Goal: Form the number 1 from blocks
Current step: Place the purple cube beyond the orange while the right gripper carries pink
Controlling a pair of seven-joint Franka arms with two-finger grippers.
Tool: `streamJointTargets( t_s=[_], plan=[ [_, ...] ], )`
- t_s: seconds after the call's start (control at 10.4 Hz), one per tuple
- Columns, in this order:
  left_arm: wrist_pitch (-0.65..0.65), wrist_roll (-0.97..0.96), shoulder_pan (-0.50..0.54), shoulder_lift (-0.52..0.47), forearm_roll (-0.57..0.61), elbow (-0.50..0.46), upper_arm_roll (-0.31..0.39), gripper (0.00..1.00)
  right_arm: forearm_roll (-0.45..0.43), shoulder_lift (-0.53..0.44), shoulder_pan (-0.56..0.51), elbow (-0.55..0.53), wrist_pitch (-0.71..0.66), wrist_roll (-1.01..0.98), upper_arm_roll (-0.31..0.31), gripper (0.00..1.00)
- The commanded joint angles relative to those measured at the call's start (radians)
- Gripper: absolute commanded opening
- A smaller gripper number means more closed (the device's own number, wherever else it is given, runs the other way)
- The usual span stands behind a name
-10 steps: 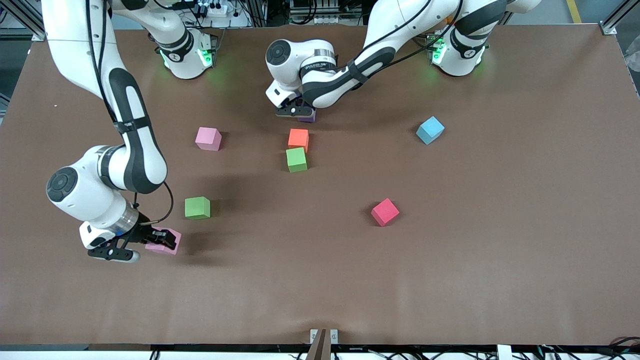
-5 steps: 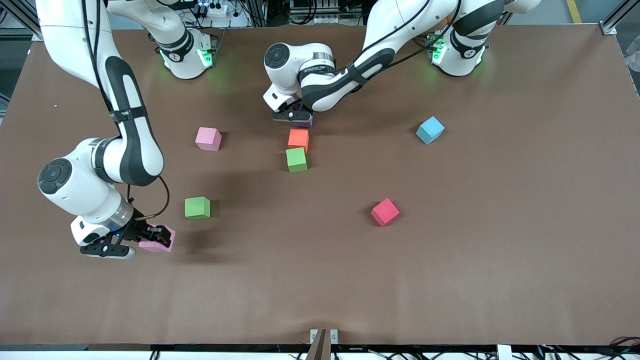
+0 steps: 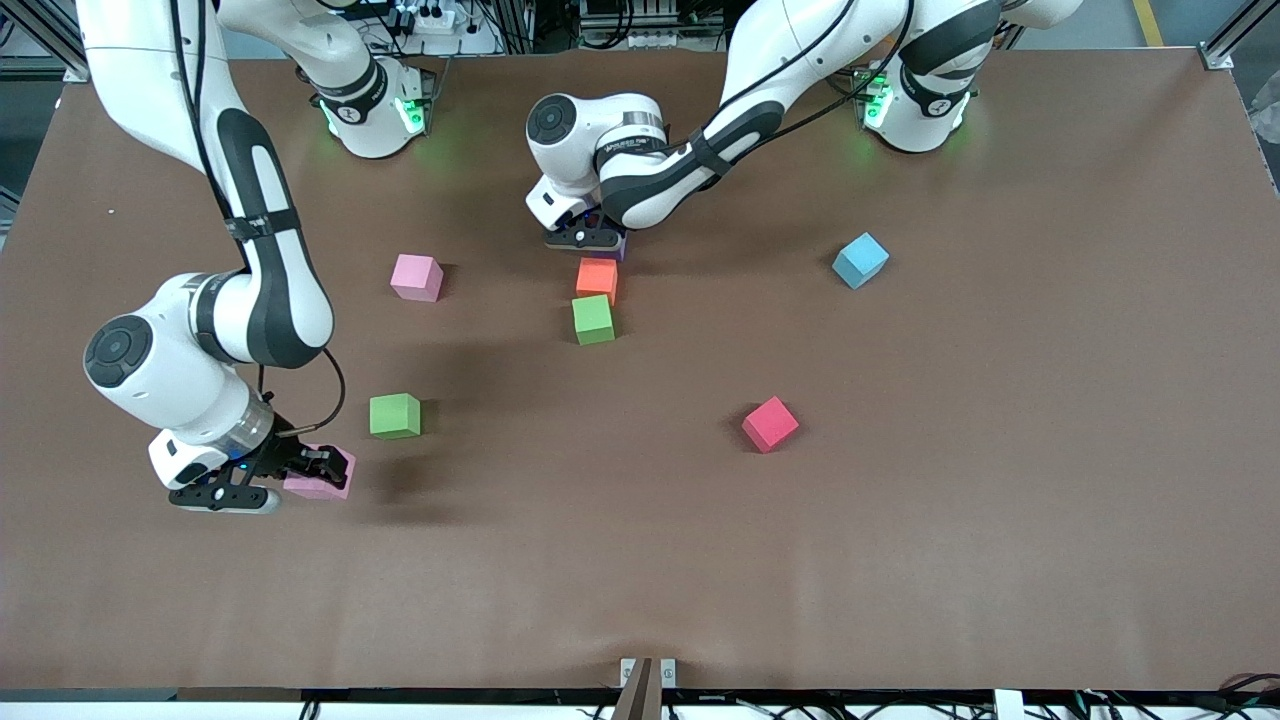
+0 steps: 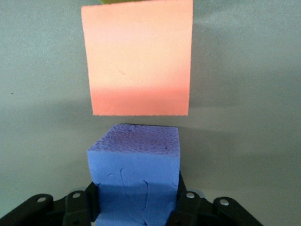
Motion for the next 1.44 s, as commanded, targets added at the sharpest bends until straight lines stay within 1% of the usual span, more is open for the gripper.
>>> streamJointTargets(
  t_s=[0.0,0.1,0.29,0.38,0.48,0.77,0.86,0.96,1.15,1.34],
  plan=[
    [-0.001,0.038,-0.019,0.016,-0.012,0.038,0.026,0.0,-0.018,-0.035,0.021,-0.031,-0.008,0.016,-0.019,0.65],
    [-0.001,0.043,-0.028,0.019,-0.013,0.05,0.04,0.0,-0.018,-0.033,0.024,-0.031,-0.008,0.016,-0.019,0.65],
    [-0.001,0.043,-0.033,0.025,-0.013,0.063,0.046,0.0,-0.018,-0.033,0.031,-0.029,-0.008,0.016,-0.024,0.65],
    [-0.001,0.044,-0.033,0.028,-0.013,0.064,0.048,0.65,-0.018,-0.035,0.034,-0.029,-0.007,0.016,-0.024,0.65],
    [-0.001,0.044,-0.044,0.026,-0.007,0.064,0.051,1.0,-0.018,-0.033,0.044,-0.029,-0.007,0.023,-0.024,0.65],
    [-0.002,0.029,-0.035,-0.004,-0.004,0.061,0.052,1.0,-0.012,-0.033,0.088,-0.031,-0.01,0.087,-0.016,0.65],
    [-0.017,0.027,-0.032,-0.018,-0.009,0.057,0.051,1.0,-0.012,-0.032,0.105,-0.029,-0.01,0.151,-0.011,0.64],
    [-0.04,0.027,-0.03,-0.042,-0.015,0.058,0.051,1.0,-0.012,-0.032,0.11,-0.029,-0.01,0.183,0.004,0.64],
    [-0.096,0.029,-0.016,-0.098,-0.016,0.058,0.046,1.0,-0.009,-0.03,0.122,-0.029,-0.008,0.234,0.01,0.63],
    [-0.136,0.039,0.055,-0.16,-0.042,0.051,0.033,1.0,-0.007,-0.029,0.128,-0.029,-0.002,0.285,0.031,0.63]
  ],
)
